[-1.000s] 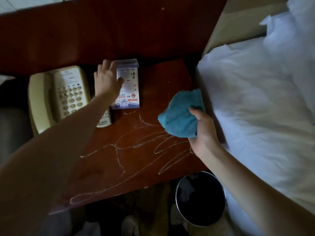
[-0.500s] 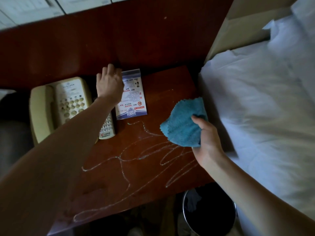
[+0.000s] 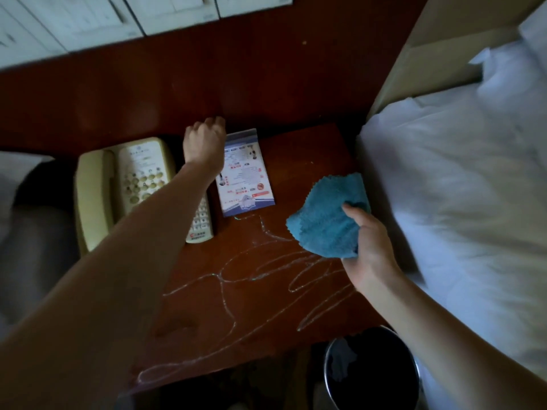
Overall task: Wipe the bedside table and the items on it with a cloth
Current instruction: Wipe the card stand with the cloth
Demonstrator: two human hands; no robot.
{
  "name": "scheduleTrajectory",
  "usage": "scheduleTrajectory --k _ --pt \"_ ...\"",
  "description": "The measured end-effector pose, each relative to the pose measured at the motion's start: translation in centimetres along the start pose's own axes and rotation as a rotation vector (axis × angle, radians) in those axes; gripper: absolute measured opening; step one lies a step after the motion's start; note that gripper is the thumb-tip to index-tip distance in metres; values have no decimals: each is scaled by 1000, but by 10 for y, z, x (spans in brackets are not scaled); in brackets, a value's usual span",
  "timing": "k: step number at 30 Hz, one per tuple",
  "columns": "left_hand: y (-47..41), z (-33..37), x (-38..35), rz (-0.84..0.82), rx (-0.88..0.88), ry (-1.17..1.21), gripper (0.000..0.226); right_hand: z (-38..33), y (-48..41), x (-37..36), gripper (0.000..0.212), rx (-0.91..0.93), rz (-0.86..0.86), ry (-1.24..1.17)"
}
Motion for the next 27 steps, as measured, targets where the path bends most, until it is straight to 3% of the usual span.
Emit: scheduleTrajectory --k 10,19,23,27 --pt "23 -3 49 -31 -55 -53 45 -29 12 -14 28 32 8 -17" --pt "96 -6 148 -49 -199 55 31 -89 60 -75 11 312 -130 152" --pt "133 -21 191 -20 -199 201 19 -100 97 -117 9 462 -363 513" --pt "167 -47 233 51 -137 320 17 -96 157 -145 36 832 -633 1034"
Point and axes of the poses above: each hand's wrist, its own y-axis away from the middle knuckle, its own x-axis out of the back of the hand, z = x × y, the point moved 6 cm from there along -y, towards the middle knuckle, and after that the axes turned 15 degrees about x, right-handed, at the moved point
